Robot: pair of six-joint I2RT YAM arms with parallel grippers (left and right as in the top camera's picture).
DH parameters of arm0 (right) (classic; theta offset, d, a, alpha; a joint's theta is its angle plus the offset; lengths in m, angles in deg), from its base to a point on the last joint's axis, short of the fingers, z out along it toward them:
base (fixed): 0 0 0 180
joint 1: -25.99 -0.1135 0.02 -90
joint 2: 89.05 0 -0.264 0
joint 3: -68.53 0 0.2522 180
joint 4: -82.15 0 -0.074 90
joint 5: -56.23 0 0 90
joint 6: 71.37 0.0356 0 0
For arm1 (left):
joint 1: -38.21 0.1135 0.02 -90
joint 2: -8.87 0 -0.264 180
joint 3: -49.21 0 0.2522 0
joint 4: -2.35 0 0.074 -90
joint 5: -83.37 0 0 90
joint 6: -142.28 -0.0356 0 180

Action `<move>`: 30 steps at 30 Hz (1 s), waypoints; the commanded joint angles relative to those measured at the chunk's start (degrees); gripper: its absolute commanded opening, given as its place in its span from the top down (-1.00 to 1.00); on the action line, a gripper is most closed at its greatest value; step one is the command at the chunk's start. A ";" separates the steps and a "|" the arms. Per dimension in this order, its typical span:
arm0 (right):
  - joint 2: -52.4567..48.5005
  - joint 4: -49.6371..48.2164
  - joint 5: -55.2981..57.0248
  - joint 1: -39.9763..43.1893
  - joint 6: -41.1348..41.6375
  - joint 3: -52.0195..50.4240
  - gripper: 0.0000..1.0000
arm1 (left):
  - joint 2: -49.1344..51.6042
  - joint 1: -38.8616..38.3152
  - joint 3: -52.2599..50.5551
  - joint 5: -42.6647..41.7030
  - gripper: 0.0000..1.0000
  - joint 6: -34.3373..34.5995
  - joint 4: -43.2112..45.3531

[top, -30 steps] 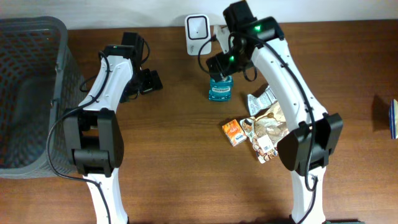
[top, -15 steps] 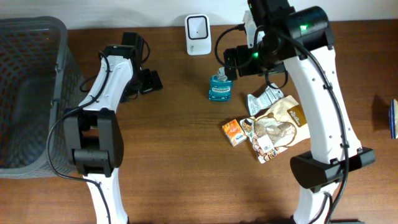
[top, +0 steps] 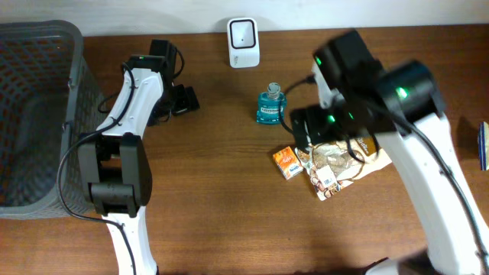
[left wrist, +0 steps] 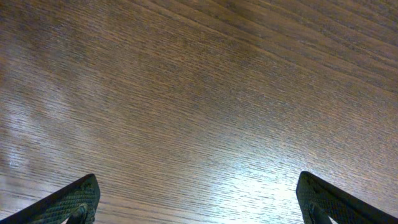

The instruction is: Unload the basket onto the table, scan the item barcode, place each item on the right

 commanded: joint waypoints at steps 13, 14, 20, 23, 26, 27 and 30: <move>3.21 -34.45 2.89 -0.13 1.79 -35.98 -0.97 | -1.70 -0.17 -0.31 0.39 -0.98 -0.13 -0.09; 2.91 -35.10 2.89 -0.13 1.79 -35.98 -0.97 | -1.70 -0.17 -0.31 0.39 -0.98 -0.13 -0.09; 2.38 -46.03 2.91 -0.13 6.49 -40.72 -0.97 | -1.70 -0.17 -0.31 0.39 -0.98 -0.13 -0.07; 2.38 -52.94 2.80 -0.17 6.49 -43.39 -0.98 | -1.70 -0.17 -0.31 0.39 -0.98 -0.13 -0.07; 2.19 -59.78 2.69 -0.24 6.51 -45.05 -0.97 | -1.70 -0.17 -0.31 0.39 -0.98 -0.13 -0.09; 1.95 -61.29 2.69 -0.24 6.51 -45.33 -0.97 | -1.70 -0.17 -0.31 0.39 -0.98 -0.13 -0.07; -0.15 -64.70 2.89 -0.24 8.72 -45.59 -0.97 | -1.70 -0.17 -0.31 0.39 -0.98 -0.13 -0.09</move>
